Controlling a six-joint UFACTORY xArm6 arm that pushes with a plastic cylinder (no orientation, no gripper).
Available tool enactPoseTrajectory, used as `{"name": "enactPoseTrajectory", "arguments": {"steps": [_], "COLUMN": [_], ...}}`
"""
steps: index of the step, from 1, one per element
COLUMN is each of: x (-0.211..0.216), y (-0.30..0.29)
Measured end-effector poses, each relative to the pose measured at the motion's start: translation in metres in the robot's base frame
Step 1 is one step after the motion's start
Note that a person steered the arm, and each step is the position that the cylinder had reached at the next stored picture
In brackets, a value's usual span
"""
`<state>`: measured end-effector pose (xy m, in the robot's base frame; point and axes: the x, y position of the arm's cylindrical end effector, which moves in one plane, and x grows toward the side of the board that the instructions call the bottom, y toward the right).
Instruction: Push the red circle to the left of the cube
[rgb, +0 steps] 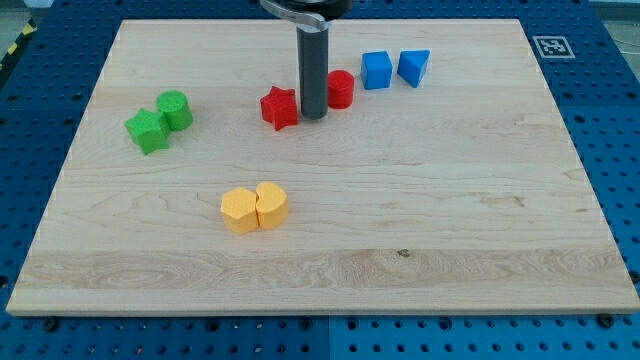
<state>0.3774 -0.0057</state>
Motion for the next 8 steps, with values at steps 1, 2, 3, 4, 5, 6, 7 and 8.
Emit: {"name": "enactPoseTrajectory", "arguments": {"steps": [1, 2, 3, 4, 5, 6, 7, 8], "x": [-0.012, -0.012, -0.019, -0.022, -0.022, -0.019, -0.009, -0.009], "y": [0.009, 0.009, 0.009, 0.009, 0.009, 0.009, 0.009, 0.009]}}
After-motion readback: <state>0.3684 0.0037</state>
